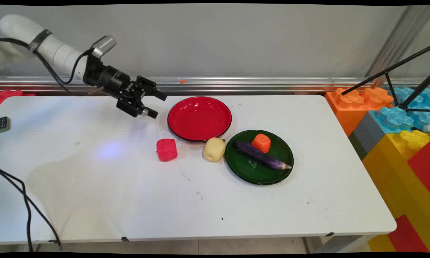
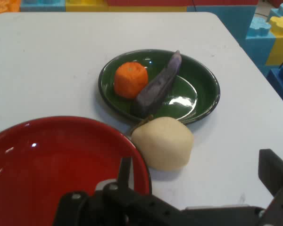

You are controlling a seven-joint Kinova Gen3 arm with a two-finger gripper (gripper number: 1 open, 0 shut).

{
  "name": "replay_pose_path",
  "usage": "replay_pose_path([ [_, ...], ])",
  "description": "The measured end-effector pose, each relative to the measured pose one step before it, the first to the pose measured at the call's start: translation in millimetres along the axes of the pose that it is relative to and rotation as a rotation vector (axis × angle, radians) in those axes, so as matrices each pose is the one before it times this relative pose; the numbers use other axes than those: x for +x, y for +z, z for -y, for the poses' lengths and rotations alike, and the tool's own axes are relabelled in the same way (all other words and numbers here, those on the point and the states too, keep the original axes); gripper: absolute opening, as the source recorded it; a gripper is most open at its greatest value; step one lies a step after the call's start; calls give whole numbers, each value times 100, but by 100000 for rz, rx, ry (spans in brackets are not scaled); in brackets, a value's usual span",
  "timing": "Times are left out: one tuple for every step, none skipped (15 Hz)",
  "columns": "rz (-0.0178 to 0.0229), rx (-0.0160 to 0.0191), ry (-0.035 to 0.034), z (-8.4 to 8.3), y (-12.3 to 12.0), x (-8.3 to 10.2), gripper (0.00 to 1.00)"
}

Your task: Pick up the eggplant from the green plate

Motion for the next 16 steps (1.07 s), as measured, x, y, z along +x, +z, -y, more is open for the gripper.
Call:
replay_pose_path([
  [329, -272, 378, 70, 293, 468, 100],
  [526, -380, 301, 95, 378, 559, 100],
  [470, -266, 84, 77, 308, 416, 100],
  [656, -412, 29, 89, 391, 489, 100],
  [711, -372, -72, 85, 418, 496, 100],
  [644, -371, -106, 80, 378, 421, 100],
  [426, -226, -79, 64, 268, 278, 100],
  [681, -388, -141, 86, 401, 407, 100],
  [497, -248, -137, 83, 298, 275, 100],
  [613, -300, -179, 98, 342, 316, 100],
  [687, -273, -305, 108, 372, 309, 100],
  [984, -470, -435, 162, 558, 428, 100],
  [881, -422, -467, 176, 536, 366, 100],
  [953, -327, -716, 183, 637, 388, 100],
  [771, -288, -589, 175, 550, 327, 100],
  [442, -152, -386, 141, 380, 230, 100],
])
